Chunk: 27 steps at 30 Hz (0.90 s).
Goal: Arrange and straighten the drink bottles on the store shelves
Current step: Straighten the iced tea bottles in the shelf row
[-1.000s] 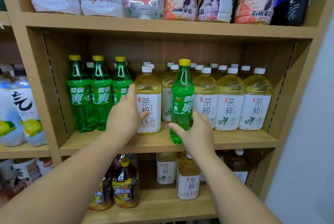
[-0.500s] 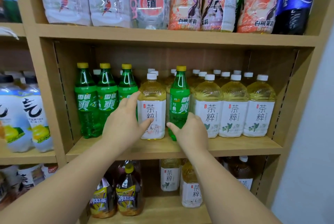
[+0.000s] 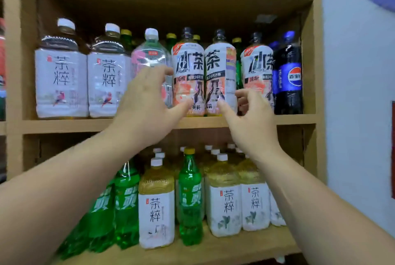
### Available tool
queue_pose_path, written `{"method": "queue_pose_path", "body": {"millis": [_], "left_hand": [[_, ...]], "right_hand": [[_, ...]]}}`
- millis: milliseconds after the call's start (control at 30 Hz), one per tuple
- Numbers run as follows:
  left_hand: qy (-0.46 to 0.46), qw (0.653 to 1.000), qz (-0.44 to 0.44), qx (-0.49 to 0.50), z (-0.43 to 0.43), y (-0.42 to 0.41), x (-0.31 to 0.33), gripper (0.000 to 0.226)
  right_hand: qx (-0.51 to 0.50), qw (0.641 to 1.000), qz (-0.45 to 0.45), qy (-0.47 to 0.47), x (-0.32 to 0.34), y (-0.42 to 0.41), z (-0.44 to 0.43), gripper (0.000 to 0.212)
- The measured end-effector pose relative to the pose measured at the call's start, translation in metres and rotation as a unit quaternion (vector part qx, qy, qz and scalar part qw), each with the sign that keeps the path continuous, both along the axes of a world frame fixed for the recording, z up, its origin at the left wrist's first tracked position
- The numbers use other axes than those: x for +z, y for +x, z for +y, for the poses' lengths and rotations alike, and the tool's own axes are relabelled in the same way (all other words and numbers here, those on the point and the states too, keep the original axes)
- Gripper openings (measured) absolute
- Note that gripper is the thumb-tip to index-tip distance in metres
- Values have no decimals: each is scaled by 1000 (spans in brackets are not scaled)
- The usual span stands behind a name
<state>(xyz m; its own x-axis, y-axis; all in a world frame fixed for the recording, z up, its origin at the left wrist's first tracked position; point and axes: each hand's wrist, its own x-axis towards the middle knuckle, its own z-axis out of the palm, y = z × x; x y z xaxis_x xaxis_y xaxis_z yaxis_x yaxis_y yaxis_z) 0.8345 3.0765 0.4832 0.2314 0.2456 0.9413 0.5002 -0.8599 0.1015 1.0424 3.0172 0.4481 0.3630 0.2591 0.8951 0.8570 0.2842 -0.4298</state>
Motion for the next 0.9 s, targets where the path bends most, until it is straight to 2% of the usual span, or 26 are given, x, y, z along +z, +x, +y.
{"method": "queue_pose_path", "body": {"millis": [67,167,267,333,400,533,633,767,900], "left_hand": [[34,998,27,36,7,8,30,71],[100,975,112,162,15,19,70,79],[120,955,146,230,17,27,98,78],[122,951,148,241,18,33,111,76],[132,951,152,234,17,43,118,75],[151,941,205,224,15,77,119,80],[121,937,224,241,20,103,127,86],[47,938,225,258,31,123,142,95],[32,946,228,227,37,134,140,96]], "right_hand": [[-10,999,0,-31,23,12,6,51],[-31,997,-5,-65,50,20,16,56],[-81,996,-27,-22,66,28,22,57],[-128,990,-31,40,71,39,23,58],[-150,987,2,59,75,56,24,63],[-115,989,88,-5,73,90,33,76],[-67,990,118,-28,66,104,40,83],[-25,993,115,-22,57,111,45,82],[-8,993,115,-35,55,116,45,86]]}}
